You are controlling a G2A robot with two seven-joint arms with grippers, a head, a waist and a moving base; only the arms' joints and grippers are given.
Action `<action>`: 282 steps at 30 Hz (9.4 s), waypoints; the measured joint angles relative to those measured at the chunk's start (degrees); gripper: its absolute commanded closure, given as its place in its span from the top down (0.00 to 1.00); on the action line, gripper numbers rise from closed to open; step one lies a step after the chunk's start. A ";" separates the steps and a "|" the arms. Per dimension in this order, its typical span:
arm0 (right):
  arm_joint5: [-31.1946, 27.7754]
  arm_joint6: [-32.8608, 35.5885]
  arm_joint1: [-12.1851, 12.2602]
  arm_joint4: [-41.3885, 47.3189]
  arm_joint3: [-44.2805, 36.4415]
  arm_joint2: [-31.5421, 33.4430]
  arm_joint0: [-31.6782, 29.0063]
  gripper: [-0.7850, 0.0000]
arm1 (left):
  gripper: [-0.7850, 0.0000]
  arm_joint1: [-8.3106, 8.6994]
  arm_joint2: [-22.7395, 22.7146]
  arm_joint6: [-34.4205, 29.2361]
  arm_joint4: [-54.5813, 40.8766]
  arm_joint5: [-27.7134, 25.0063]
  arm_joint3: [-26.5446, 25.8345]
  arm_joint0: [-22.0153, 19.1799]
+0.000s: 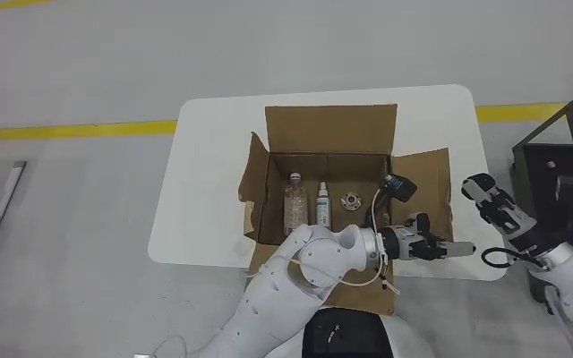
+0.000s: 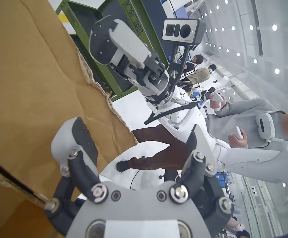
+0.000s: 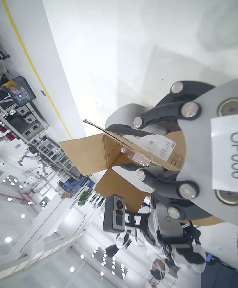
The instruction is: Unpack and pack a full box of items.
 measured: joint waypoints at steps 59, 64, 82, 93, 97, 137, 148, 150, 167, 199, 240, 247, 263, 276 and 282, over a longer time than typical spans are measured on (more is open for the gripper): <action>1.16 -4.42 -1.89 -5.11 0.00 -4.22 2.93 0.00 | 1.00 6.28 -12.25 -23.22 65.15 13.60 -8.16 2.83; 1.03 -4.41 -1.99 -5.22 -0.33 -4.04 2.62 0.00 | 1.00 5.46 -10.90 -28.44 65.40 14.53 -5.30 0.15; 1.08 -4.22 -2.34 -6.58 -0.07 -4.07 2.67 0.00 | 0.79 2.05 -5.65 -31.58 65.61 16.13 7.65 -6.14; 1.22 -3.84 -2.53 -6.59 0.22 -4.17 3.29 0.00 | 0.76 0.76 -5.26 -31.64 65.47 15.97 12.26 -7.33; 1.19 -3.76 -2.59 -6.57 0.37 -4.20 3.35 0.00 | 0.13 0.40 -5.39 -31.43 65.57 15.89 13.65 -7.57; 0.47 -5.99 -3.22 -2.95 0.66 -0.77 4.02 1.00 | 0.00 1.35 -17.10 -37.97 69.07 10.55 -26.91 2.84; -0.76 -7.59 -3.36 -4.28 -5.55 3.04 0.66 0.97 | 0.00 1.88 -20.73 -42.27 73.78 6.90 -40.29 4.29; -1.29 -7.64 -3.37 -4.34 -7.08 3.77 0.24 0.35 | 0.00 1.91 -21.88 -42.53 74.01 6.89 -42.03 4.46; -1.61 6.86 -2.76 -13.25 -12.03 -4.43 7.85 0.00 | 0.00 2.52 -35.11 -40.72 74.18 10.54 -43.23 9.59; 9.70 19.27 -3.08 -24.17 -6.92 -18.87 17.18 0.00 | 0.00 2.73 -37.14 -37.54 75.65 12.19 -29.30 15.15; 47.96 33.05 -5.99 -30.58 -11.92 -33.26 29.41 0.00 | 0.00 4.79 -42.06 -41.02 70.85 -9.97 -18.23 11.90; 42.94 33.69 -6.05 -28.97 -9.82 -33.08 30.74 0.00 | 0.00 5.25 -41.09 -37.16 75.39 -9.33 -14.45 12.04; 41.27 36.93 -5.83 -29.15 -8.77 -31.75 32.03 0.00 | 0.00 5.29 -40.42 -36.10 77.18 -7.75 -13.83 12.16; 41.27 36.93 -5.83 -29.15 -8.77 -31.75 32.03 0.00 | 0.00 5.39 -39.12 -36.96 74.12 -5.78 -8.09 11.67; 41.27 36.93 -5.83 -29.15 -8.77 -31.75 32.03 0.00 | 1.00 5.52 -40.03 -37.85 71.39 -4.20 -6.20 10.81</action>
